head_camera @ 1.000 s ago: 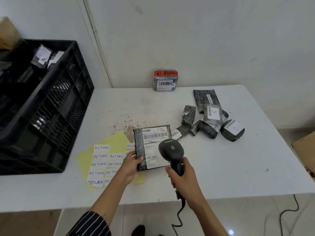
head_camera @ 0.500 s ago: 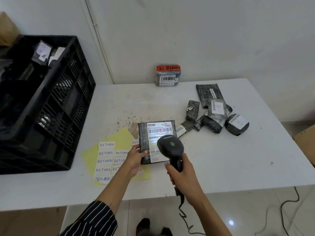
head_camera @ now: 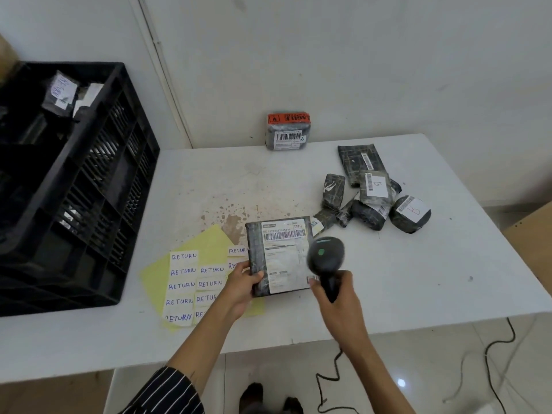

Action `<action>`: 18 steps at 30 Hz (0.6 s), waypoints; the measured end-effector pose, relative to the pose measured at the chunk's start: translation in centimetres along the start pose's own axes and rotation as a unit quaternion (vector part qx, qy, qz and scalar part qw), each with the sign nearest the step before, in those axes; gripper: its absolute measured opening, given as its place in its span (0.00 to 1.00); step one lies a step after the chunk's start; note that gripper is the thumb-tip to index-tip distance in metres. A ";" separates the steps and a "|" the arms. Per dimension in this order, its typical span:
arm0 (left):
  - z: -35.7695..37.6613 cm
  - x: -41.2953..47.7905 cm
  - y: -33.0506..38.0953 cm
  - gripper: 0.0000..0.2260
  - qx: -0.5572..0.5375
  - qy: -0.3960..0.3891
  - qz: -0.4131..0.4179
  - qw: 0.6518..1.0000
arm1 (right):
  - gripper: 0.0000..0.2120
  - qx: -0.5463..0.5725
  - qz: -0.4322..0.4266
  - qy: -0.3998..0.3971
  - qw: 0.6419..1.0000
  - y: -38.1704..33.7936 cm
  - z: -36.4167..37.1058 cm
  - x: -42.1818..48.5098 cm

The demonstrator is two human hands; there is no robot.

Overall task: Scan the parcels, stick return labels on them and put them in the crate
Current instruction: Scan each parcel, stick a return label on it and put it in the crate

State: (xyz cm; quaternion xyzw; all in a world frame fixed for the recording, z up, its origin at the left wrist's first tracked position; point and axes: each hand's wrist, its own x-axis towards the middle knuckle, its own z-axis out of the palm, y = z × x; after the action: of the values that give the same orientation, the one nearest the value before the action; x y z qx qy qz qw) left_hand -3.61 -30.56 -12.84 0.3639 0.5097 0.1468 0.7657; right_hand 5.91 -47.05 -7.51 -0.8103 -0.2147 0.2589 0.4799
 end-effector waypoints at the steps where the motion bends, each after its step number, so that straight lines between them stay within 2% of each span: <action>1: 0.0 -0.2 -0.4 0.17 0.004 -0.004 -0.006 1.000 | 0.11 -0.018 0.002 0.016 1.000 0.8 -0.6 0.6; 4: -0.1 -0.8 -2.2 0.17 0.024 -0.006 -0.020 0.999 | 0.12 -0.104 0.018 0.065 0.992 4.5 -2.6 3.5; 7: 0.1 -1.2 -4.4 0.17 0.046 -0.003 -0.043 0.998 | 0.16 -0.242 0.058 0.100 0.963 8.0 -4.2 6.3; 11: 0.7 -1.6 -6.9 0.14 0.087 0.004 -0.061 0.994 | 0.18 -0.382 0.061 0.102 0.917 9.9 -5.3 8.4; 14: 1.1 -1.8 -7.7 0.14 0.116 0.007 -0.062 0.991 | 0.17 -0.430 0.054 0.100 0.896 10.4 -5.4 9.0; 16: 1.2 -2.1 -7.6 0.13 0.181 0.004 -0.034 0.983 | 0.18 -0.441 0.060 0.102 0.890 10.3 -5.5 8.9; 18: 1.1 -2.3 -7.1 0.09 0.313 0.005 0.028 0.949 | 0.22 -0.454 0.072 0.108 0.881 10.1 -5.4 8.6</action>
State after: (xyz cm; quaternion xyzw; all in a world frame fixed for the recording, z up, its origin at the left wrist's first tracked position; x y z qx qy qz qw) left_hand -4.69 -37.33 -16.05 0.5989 0.5235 0.0033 0.6060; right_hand 16.91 -50.04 -16.19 -0.9756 -0.1968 0.0775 0.0593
